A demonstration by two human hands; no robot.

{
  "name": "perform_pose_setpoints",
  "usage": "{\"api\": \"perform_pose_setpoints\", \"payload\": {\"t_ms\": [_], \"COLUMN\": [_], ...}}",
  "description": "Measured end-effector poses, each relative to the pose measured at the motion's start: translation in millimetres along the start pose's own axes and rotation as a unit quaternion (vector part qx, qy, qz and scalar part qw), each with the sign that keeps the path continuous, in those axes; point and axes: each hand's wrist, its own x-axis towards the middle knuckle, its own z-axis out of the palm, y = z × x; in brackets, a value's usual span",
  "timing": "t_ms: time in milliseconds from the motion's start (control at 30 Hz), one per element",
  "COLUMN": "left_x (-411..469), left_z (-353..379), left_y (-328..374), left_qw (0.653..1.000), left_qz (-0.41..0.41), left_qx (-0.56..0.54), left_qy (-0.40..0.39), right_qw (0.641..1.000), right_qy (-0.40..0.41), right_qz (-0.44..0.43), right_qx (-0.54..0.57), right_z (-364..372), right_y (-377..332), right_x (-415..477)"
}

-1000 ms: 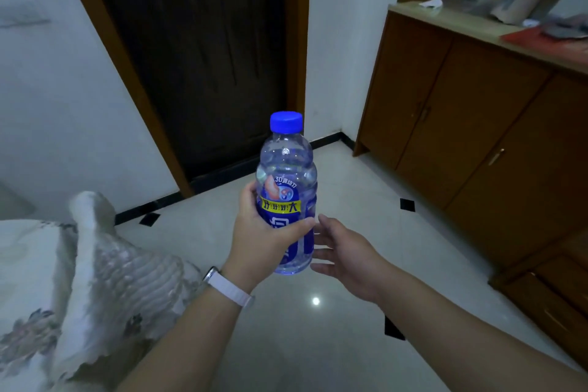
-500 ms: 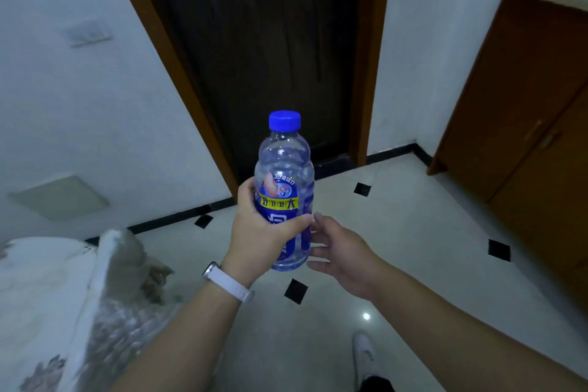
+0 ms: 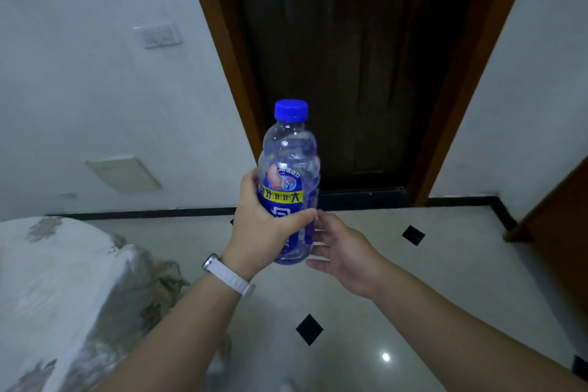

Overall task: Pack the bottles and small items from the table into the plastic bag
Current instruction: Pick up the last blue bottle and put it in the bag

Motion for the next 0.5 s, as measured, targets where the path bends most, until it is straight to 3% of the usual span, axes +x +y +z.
{"api": "perform_pose_setpoints", "payload": {"t_ms": [500], "left_x": [209.2], "left_z": [-103.7], "left_y": [-87.5], "left_qw": [0.994], "left_qz": [-0.032], "left_qx": [-0.088], "left_qy": [0.061], "right_qw": [0.996], "right_qy": [-0.017], "right_qz": [0.044], "right_qx": [-0.082], "right_z": [107.1], "right_y": [-82.8], "right_x": [223.8]}}
